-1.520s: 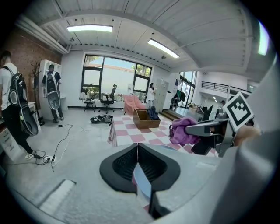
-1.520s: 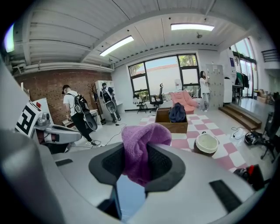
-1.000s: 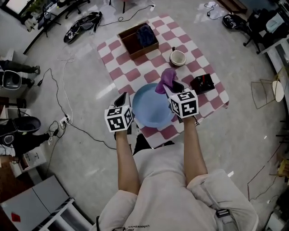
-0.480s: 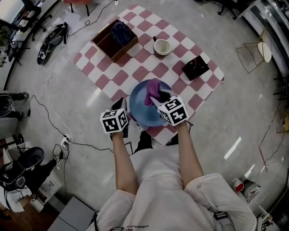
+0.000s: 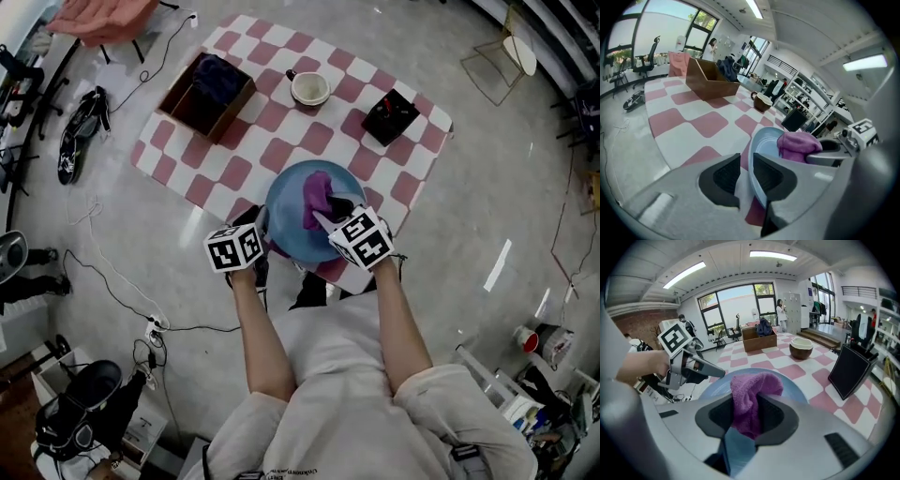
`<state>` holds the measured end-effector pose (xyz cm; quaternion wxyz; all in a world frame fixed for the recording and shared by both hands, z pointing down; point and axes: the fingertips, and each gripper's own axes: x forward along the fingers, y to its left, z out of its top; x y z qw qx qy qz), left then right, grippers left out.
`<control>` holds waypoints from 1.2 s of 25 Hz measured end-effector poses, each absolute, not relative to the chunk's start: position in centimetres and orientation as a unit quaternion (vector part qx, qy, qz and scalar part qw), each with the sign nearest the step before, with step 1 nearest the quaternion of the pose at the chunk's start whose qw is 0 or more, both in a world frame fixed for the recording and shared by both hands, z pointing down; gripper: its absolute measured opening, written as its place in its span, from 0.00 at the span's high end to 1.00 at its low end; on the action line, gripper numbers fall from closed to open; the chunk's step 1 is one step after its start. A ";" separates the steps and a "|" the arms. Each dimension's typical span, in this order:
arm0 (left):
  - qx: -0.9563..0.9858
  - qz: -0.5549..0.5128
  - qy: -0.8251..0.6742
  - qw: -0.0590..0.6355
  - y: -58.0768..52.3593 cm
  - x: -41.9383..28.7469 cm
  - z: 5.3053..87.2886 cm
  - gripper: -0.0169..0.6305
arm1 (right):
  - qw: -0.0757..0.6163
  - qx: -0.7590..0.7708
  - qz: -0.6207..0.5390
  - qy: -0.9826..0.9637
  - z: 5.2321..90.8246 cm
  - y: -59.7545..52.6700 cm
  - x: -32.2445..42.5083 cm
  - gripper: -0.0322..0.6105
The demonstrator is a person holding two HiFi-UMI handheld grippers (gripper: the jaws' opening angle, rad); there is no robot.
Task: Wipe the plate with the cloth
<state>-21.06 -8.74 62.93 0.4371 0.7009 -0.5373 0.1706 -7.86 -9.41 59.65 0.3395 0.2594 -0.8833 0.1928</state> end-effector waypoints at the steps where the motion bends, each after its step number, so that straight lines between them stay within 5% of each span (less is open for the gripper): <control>1: 0.705 0.168 -0.530 0.440 -9.4 -20.9 63.2 0.85 | 0.346 0.261 0.185 -0.882 59.9 -9.2 -7.7 0.74; 14: 0.706 0.182 -0.503 0.464 -11.9 -18.9 65.2 0.84 | 0.369 0.266 0.173 -0.873 59.1 -7.6 -6.0 0.75; 20: 0.702 0.168 -0.502 0.476 -12.6 -18.6 65.5 0.91 | 0.386 0.273 0.163 -0.866 58.7 -7.1 -4.1 0.75; 30: 0.723 0.154 -0.482 0.471 -12.5 -17.5 63.4 0.92 | 0.339 0.260 0.154 -0.891 57.7 -8.9 -7.4 0.75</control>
